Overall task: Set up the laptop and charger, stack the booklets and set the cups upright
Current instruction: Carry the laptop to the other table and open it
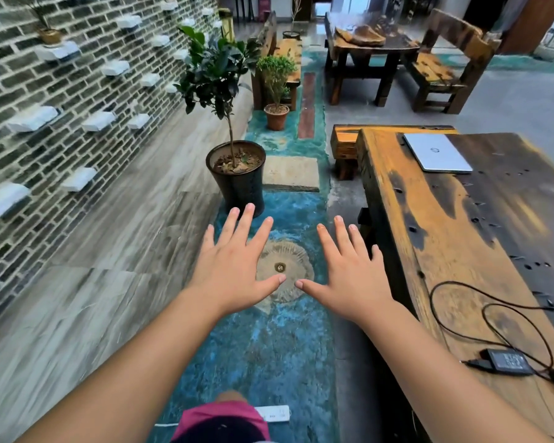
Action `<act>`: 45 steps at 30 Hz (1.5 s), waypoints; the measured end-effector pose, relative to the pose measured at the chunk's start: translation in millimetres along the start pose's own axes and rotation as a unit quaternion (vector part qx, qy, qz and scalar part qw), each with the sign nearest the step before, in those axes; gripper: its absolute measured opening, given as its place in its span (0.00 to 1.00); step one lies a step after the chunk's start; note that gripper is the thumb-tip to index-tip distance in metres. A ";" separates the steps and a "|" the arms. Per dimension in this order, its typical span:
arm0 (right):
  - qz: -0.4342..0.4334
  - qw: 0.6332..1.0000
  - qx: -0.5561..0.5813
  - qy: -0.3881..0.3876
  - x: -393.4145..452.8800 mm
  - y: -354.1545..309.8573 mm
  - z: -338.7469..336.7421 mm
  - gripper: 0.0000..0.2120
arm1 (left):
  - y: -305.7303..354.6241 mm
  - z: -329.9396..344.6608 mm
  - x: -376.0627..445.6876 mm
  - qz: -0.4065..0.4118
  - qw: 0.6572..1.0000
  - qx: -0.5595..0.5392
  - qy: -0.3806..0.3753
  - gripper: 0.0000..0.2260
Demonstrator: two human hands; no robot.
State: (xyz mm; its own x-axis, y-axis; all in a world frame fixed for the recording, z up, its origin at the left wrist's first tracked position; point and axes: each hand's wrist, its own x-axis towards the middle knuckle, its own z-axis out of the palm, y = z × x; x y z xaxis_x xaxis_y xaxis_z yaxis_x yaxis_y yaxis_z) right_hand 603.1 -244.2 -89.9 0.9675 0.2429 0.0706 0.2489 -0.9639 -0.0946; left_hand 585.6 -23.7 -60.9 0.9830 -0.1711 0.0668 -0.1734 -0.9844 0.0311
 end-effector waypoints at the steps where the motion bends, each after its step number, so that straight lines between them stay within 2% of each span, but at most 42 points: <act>1: 0.001 1.000 0.001 -0.003 11.5 3.4 0.6 0.51 | -1.3 0.9 13.7 0.002 1.000 -0.002 0.000 0.44; 9: 0.023 1.000 -0.005 -0.021 140.6 25.2 18.4 0.52 | -42.7 23.4 152.2 0.026 1.000 -0.008 0.006 0.44; 21: 0.115 0.993 -0.005 -0.033 376.4 25.1 34.1 0.50 | -147.9 42.4 406.4 0.088 0.996 -0.010 -0.010 0.44; 26: 0.123 0.991 -0.010 -0.047 431.5 45.0 47.9 0.51 | -159.5 57.2 467.7 0.097 0.995 -0.012 -0.018 0.44; 35: 0.103 0.993 0.006 -0.063 576.4 129.4 88.2 0.50 | -144.4 86.6 617.7 0.086 0.996 0.000 -0.028 0.43; 45: 0.104 0.991 0.007 -0.081 698.6 258.1 75.8 0.51 | -79.1 93.6 786.5 0.080 0.996 -0.007 -0.042 0.43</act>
State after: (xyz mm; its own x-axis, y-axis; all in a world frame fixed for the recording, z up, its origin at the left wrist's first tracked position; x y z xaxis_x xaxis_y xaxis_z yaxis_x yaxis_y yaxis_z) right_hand 1346.7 -315.0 -140.3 0.9921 0.0555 -0.1127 0.0437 -0.9935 -0.1049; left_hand 1378.0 -84.4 -104.2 0.9442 -0.3291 -0.0124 -0.3283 -0.9437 0.0414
